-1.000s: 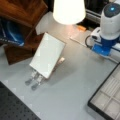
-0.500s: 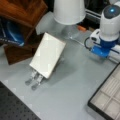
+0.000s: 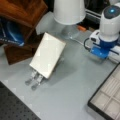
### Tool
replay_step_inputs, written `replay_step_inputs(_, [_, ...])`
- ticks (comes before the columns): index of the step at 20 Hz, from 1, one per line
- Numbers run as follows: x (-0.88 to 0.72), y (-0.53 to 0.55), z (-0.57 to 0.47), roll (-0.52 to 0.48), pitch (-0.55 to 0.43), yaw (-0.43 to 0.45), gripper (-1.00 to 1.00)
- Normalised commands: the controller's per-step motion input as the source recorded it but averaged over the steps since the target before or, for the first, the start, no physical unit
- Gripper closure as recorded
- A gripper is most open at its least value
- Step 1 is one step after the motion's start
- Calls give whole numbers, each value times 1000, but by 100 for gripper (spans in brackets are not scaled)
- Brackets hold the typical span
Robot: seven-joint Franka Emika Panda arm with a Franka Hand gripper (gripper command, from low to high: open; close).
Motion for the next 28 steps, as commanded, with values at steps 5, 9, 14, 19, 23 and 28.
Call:
replay_step_inputs(5, [-1000, -58, -171, 111, -481, -81, 100])
replay_step_inputs(9, [-1000, -30, -67, 97, -453, -112, 100])
replay_step_inputs(14, [-1000, -24, -104, 69, -432, -143, 100])
replay_step_inputs(19, [-1000, 17, -63, 62, -386, -152, 100])
replay_step_inputs(23, [-1000, 61, -56, 68, -391, -174, 100])
replay_step_inputs(28, [-953, 79, -151, 60, -376, -187, 100])
